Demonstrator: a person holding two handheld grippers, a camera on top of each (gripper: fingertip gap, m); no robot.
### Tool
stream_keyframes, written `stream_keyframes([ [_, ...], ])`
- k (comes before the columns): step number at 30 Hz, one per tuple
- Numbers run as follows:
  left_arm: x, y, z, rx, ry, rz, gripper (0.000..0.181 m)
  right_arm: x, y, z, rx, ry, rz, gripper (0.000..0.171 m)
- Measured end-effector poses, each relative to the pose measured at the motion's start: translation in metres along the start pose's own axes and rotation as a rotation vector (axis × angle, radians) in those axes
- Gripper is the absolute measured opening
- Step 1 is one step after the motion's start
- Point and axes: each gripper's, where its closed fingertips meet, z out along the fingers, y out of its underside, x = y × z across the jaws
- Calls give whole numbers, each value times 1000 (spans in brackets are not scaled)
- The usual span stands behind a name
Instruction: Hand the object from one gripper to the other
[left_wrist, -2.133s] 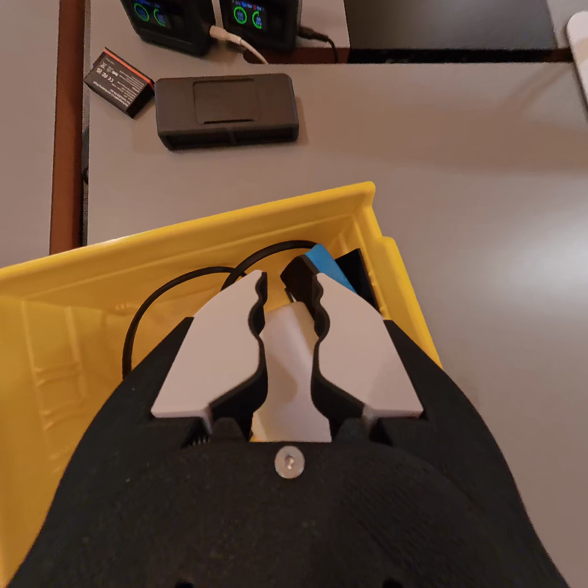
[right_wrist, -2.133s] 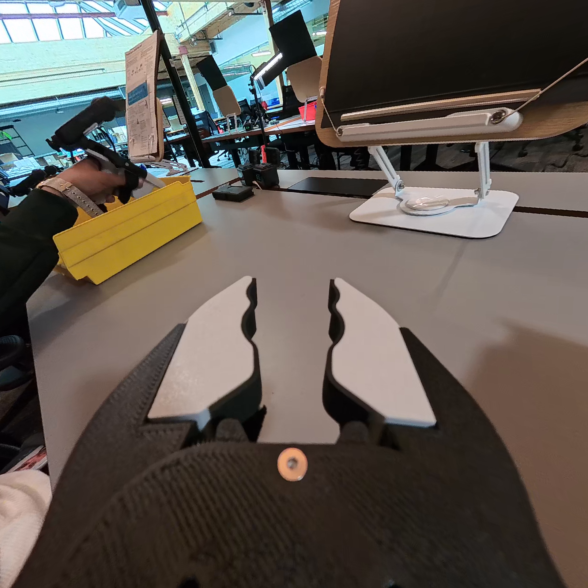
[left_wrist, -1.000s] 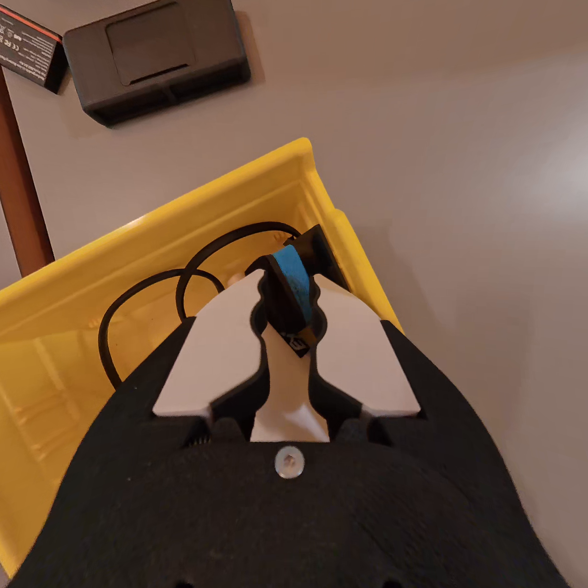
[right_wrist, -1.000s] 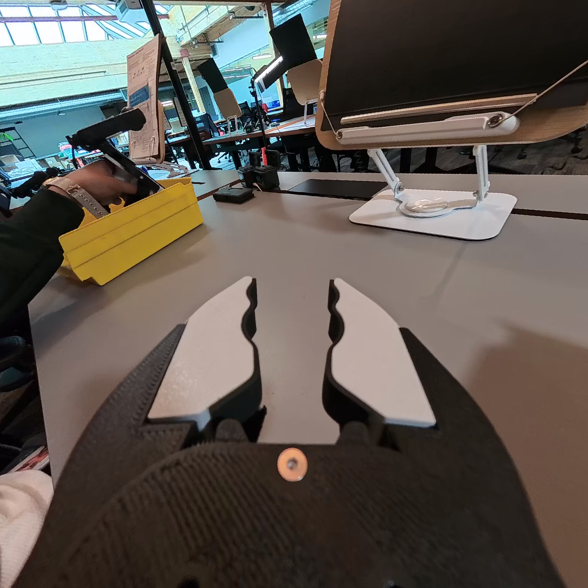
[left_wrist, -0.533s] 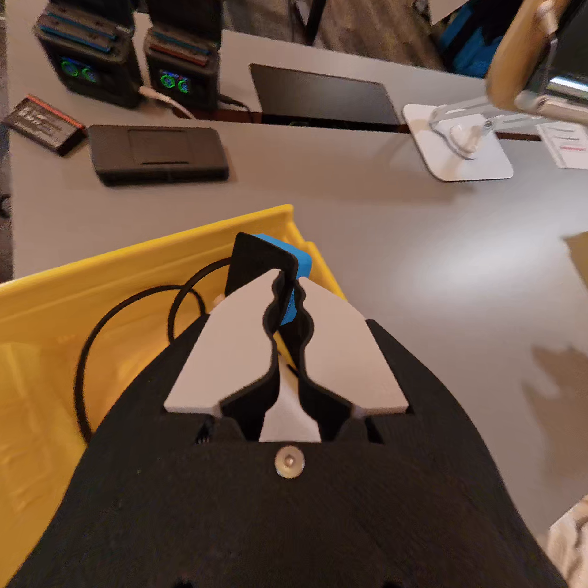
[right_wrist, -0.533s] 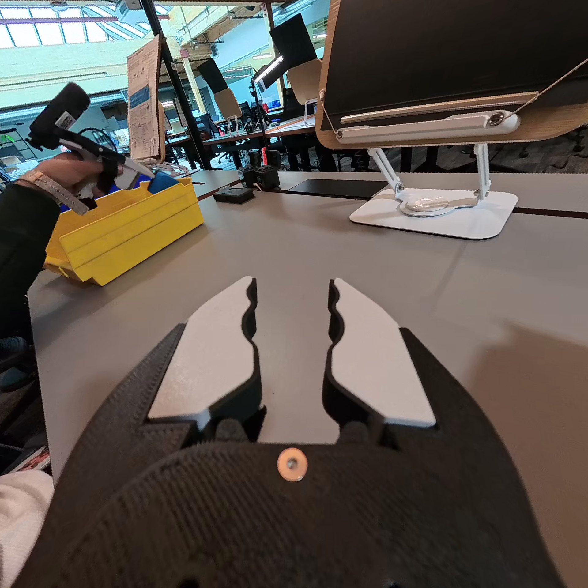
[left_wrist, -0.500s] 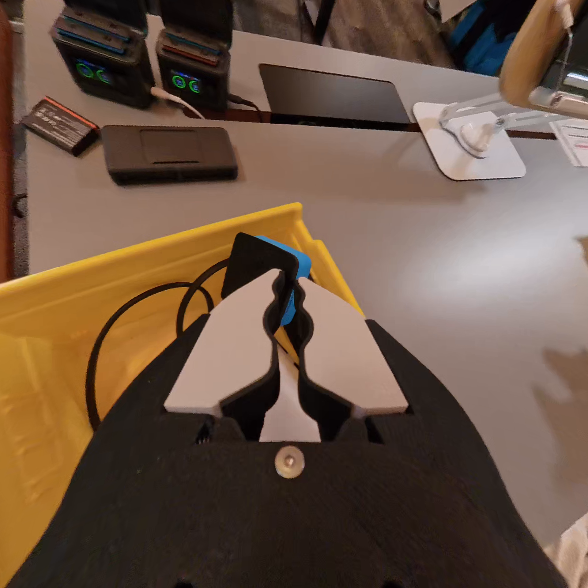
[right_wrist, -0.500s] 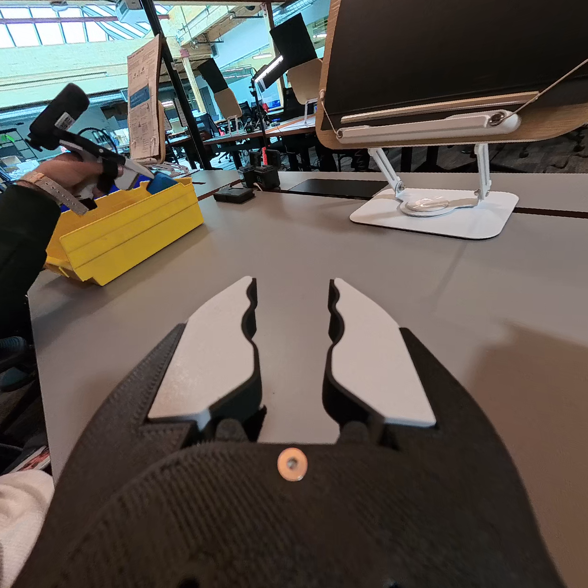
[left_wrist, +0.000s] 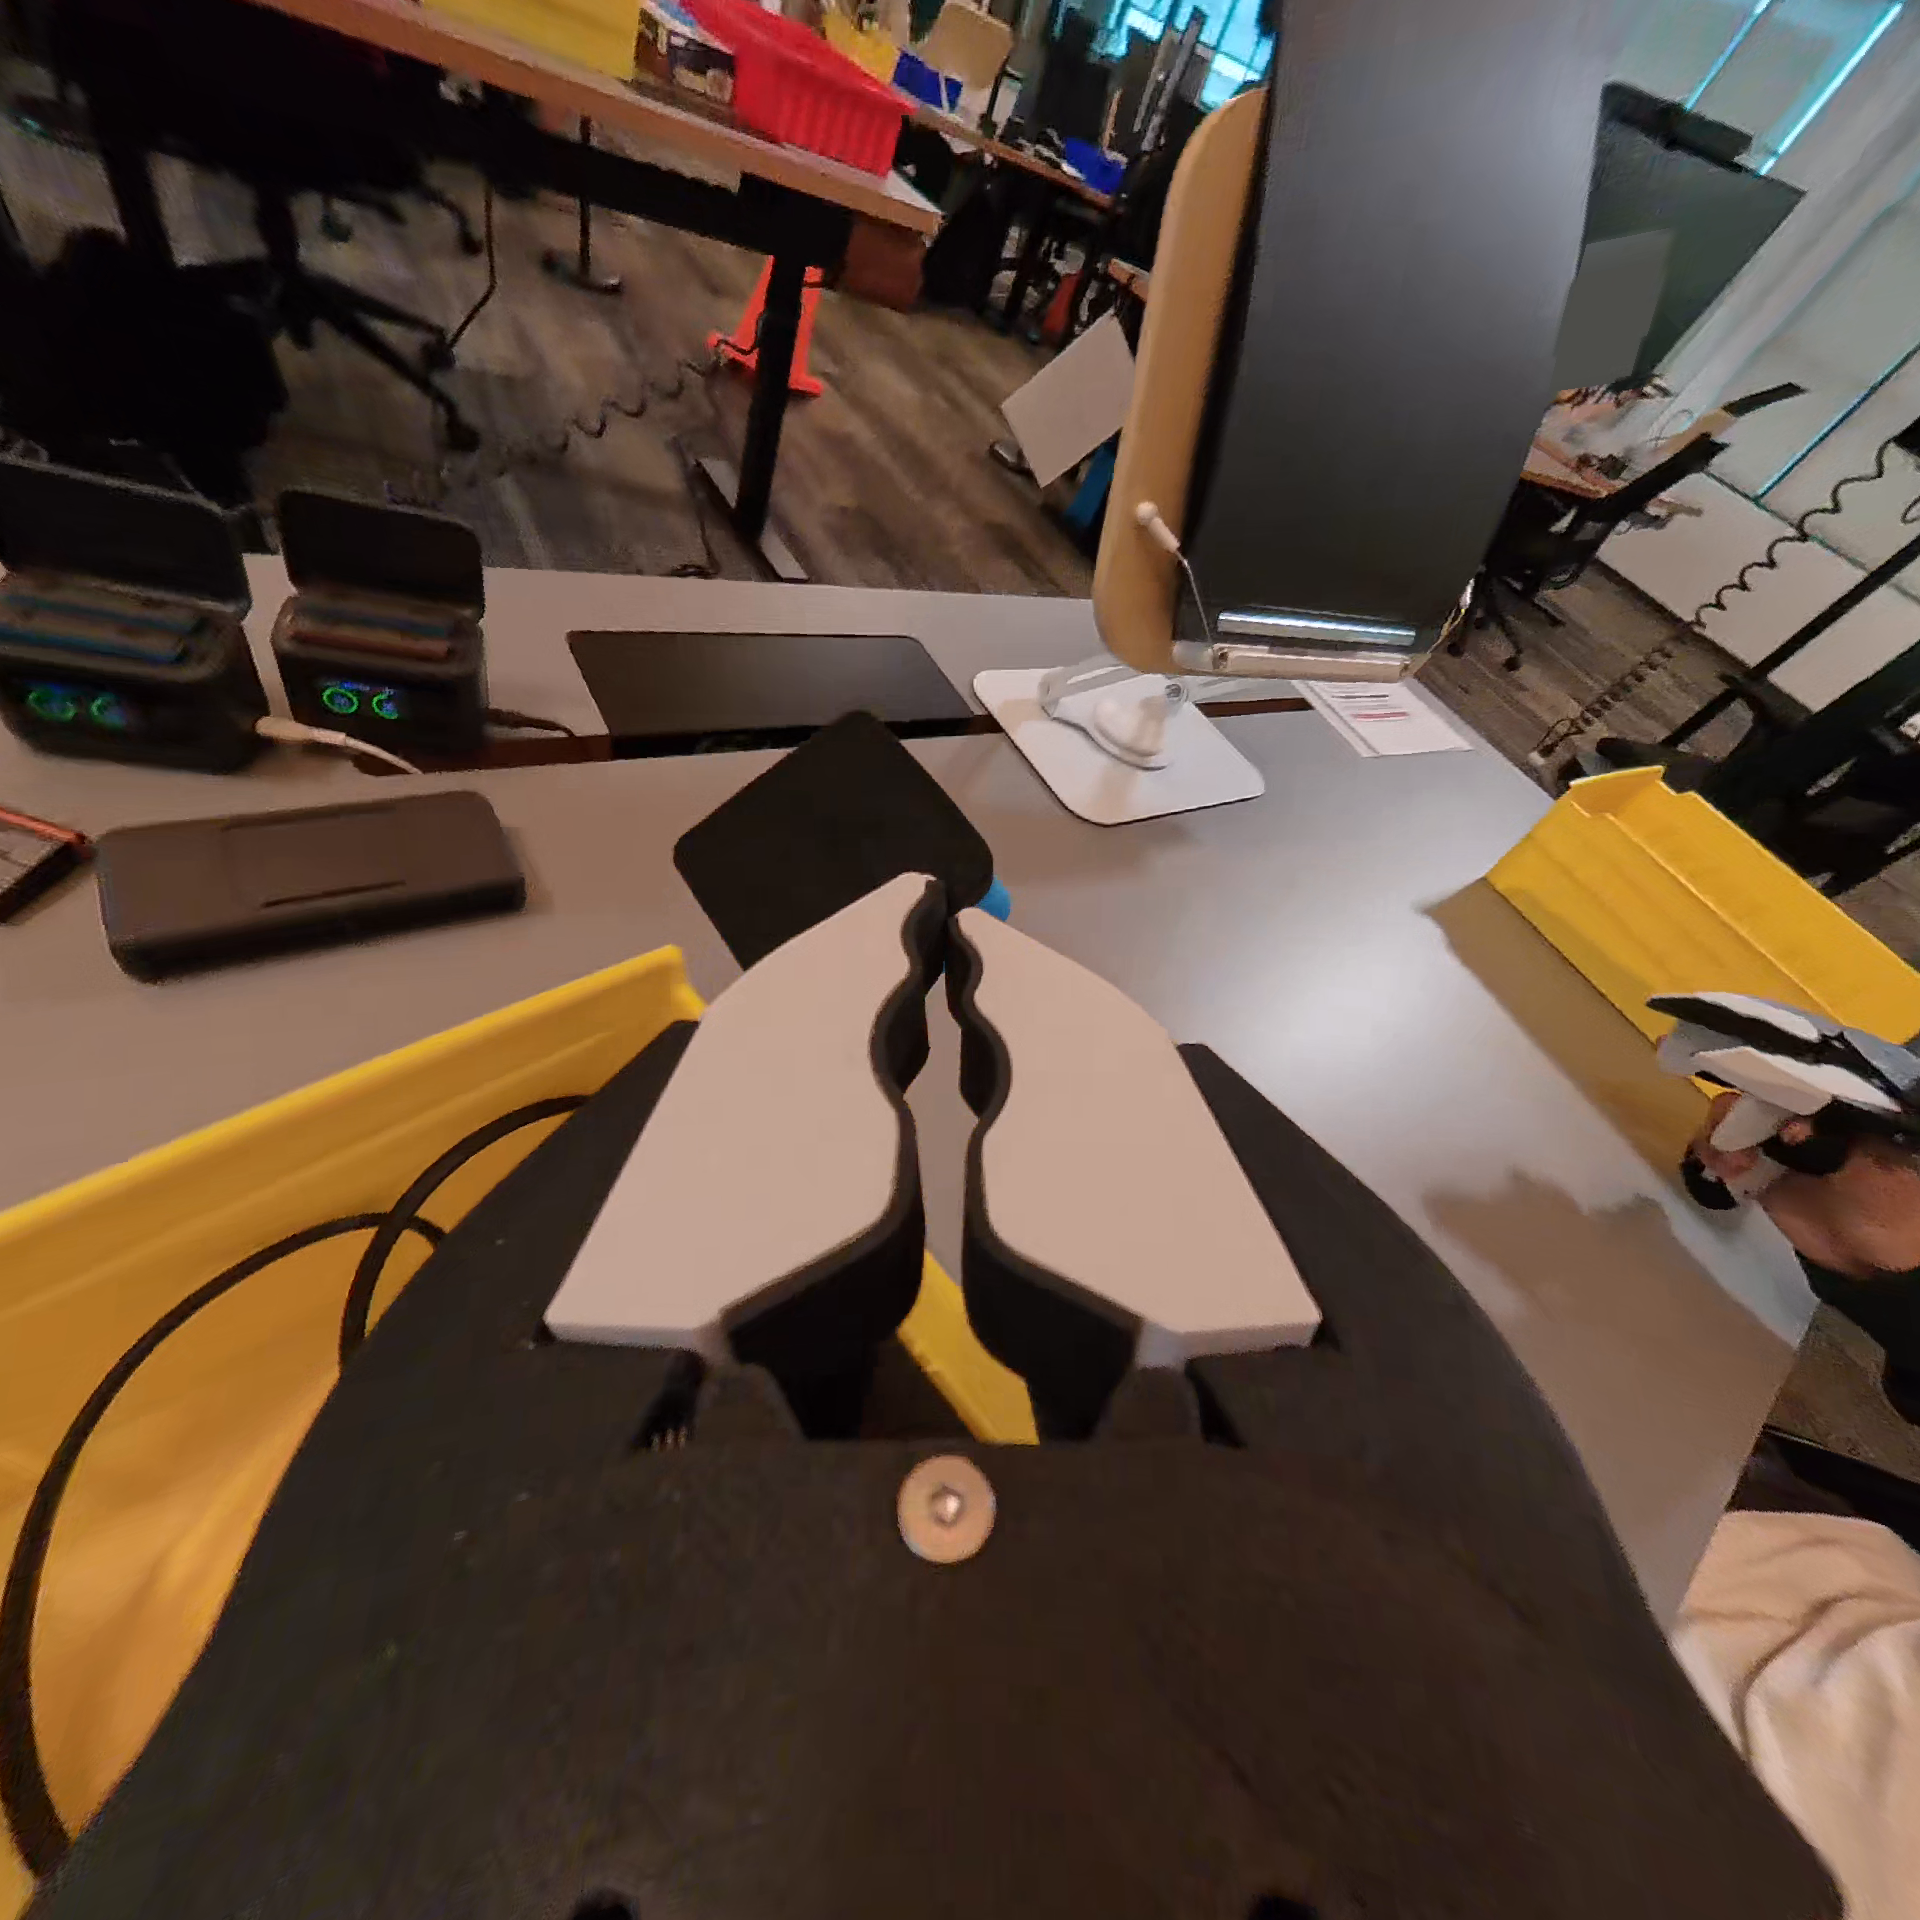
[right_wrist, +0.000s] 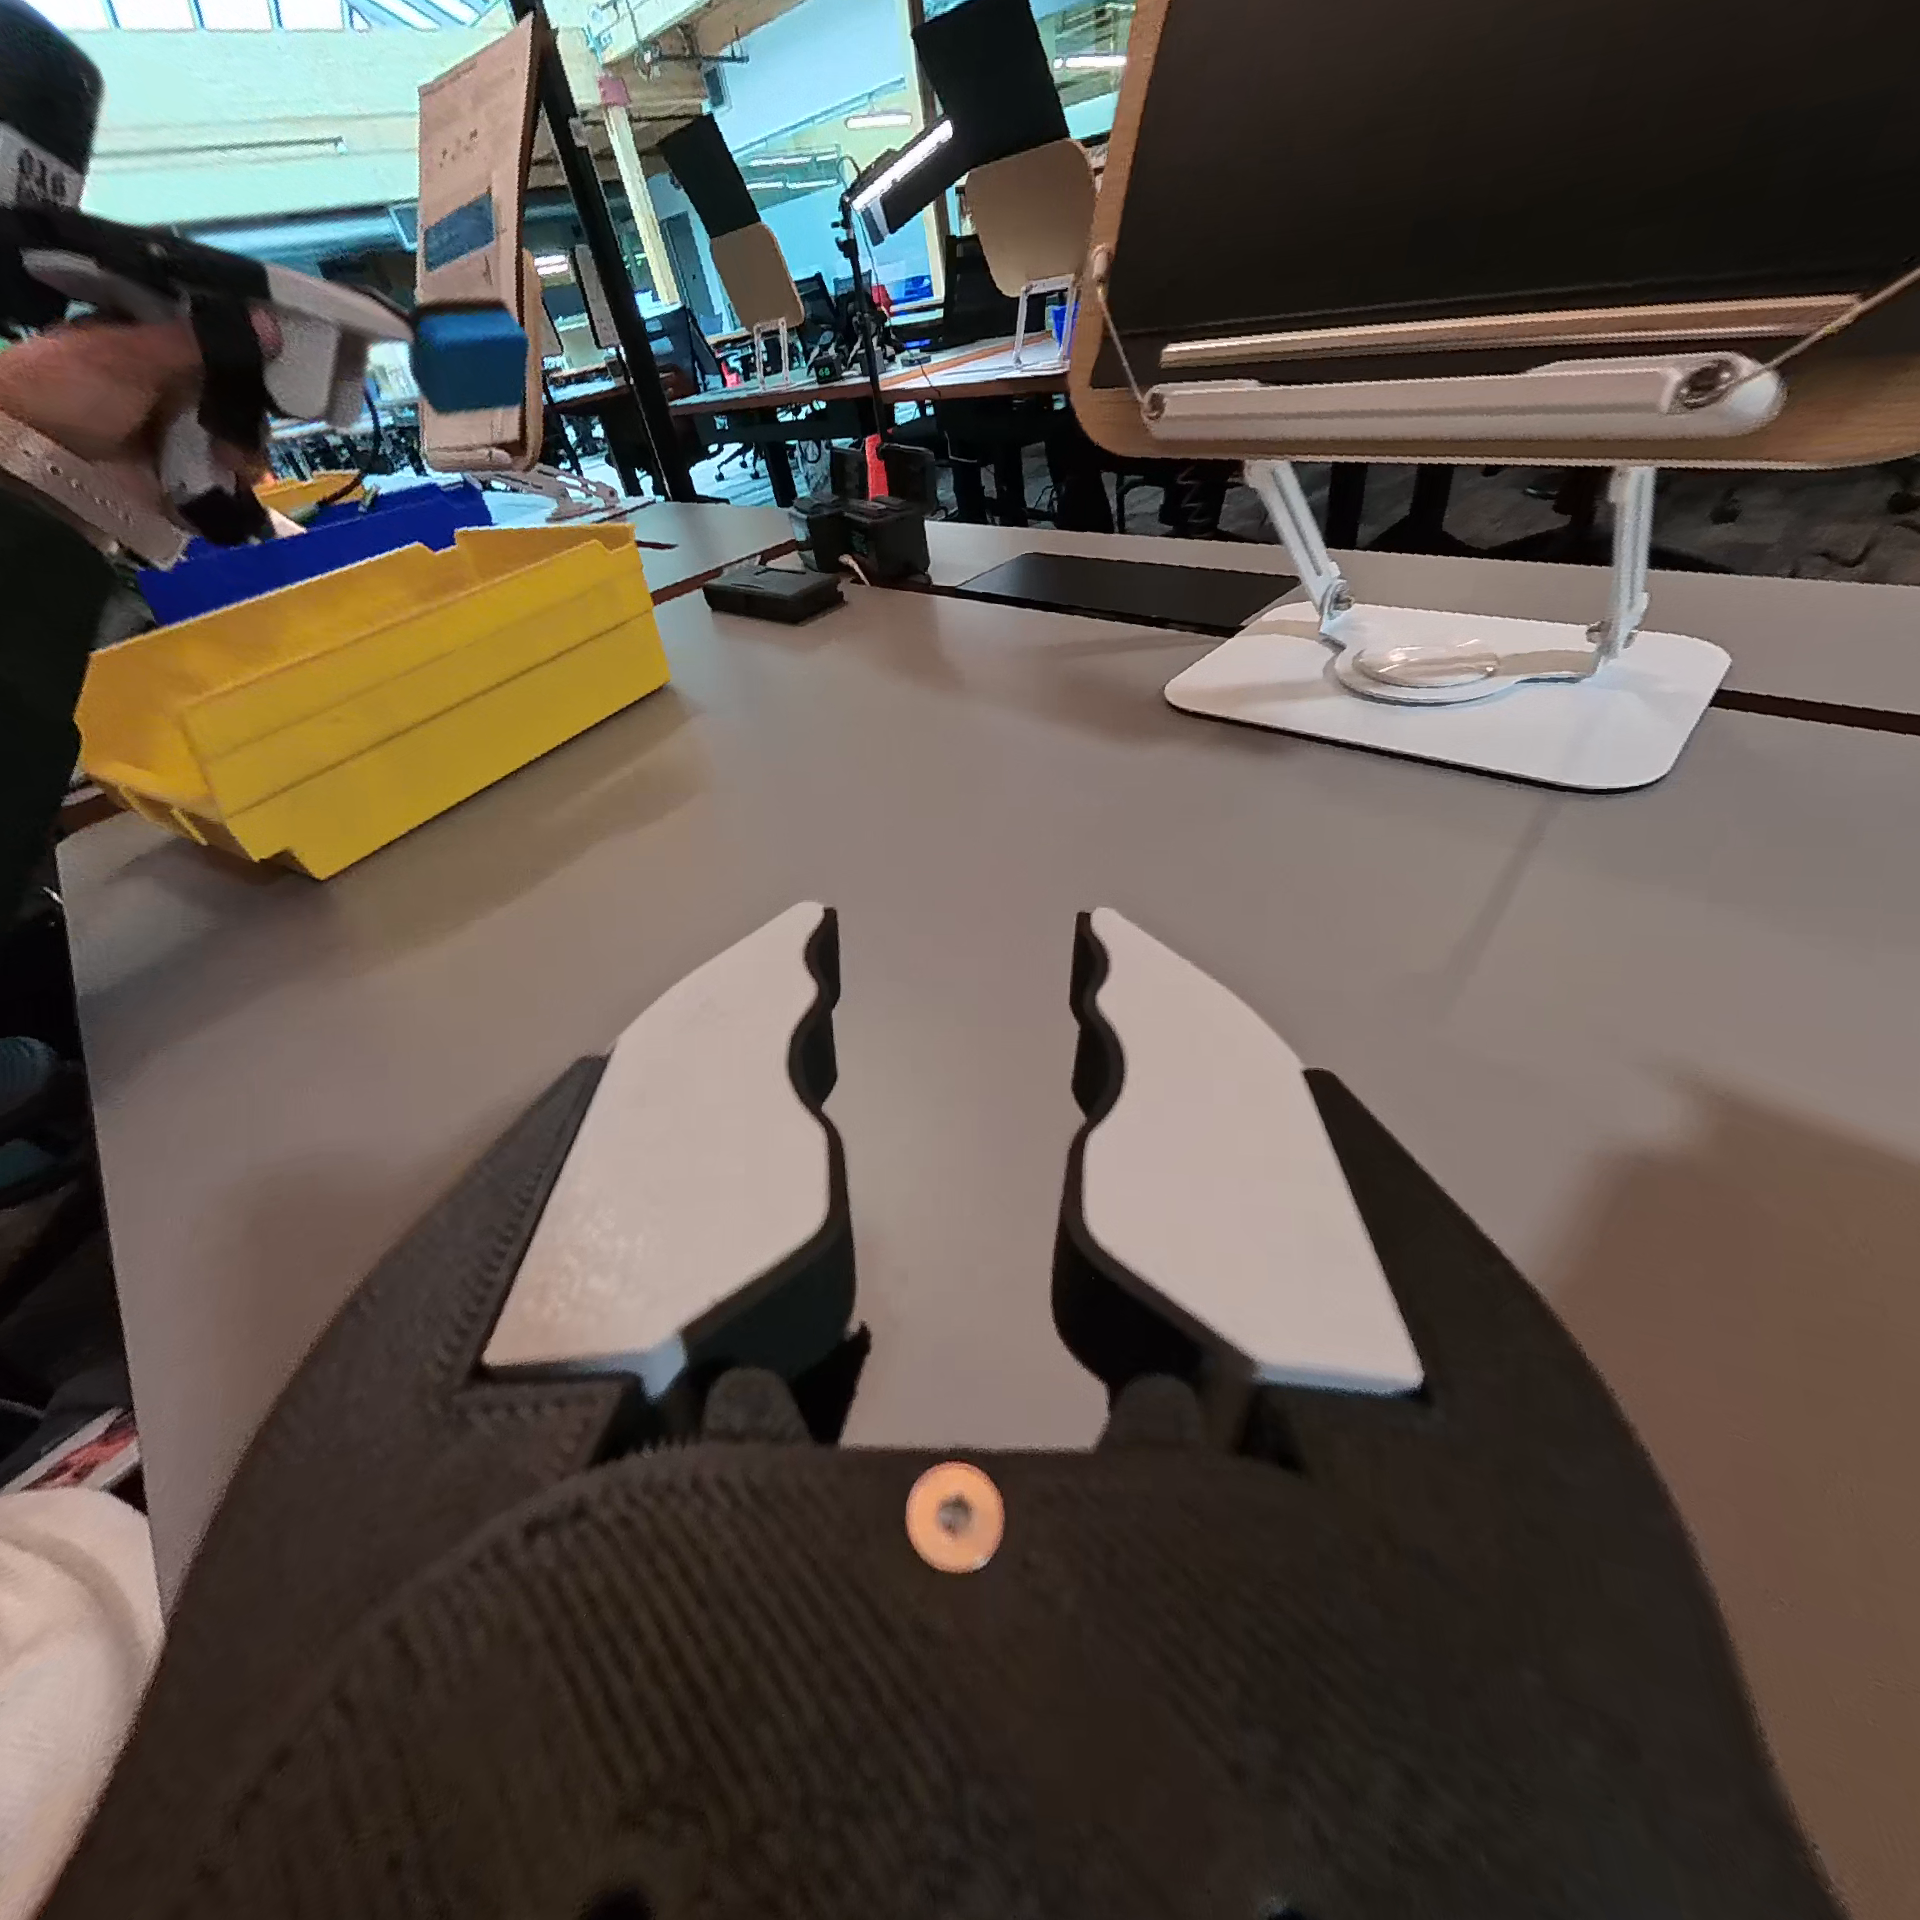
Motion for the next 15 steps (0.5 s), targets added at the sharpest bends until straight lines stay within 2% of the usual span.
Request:
stream_keyframes([
  [2, 7, -2, 1, -15, -15, 40, 0, -4, 1, 2, -9, -12, -12, 43],
  [4, 21, -5, 4, -10, 35, 69, 0, -9, 1, 3, -11, -26, -15, 44],
  [9, 89, -24, 12, 59, 298, 111, 0, -20, -5, 5, 10, -63, -35, 44],
  [15, 190, -22, 39, 18, 574, 212, 0, -40, -19, 2, 60, -90, -202, 50],
])
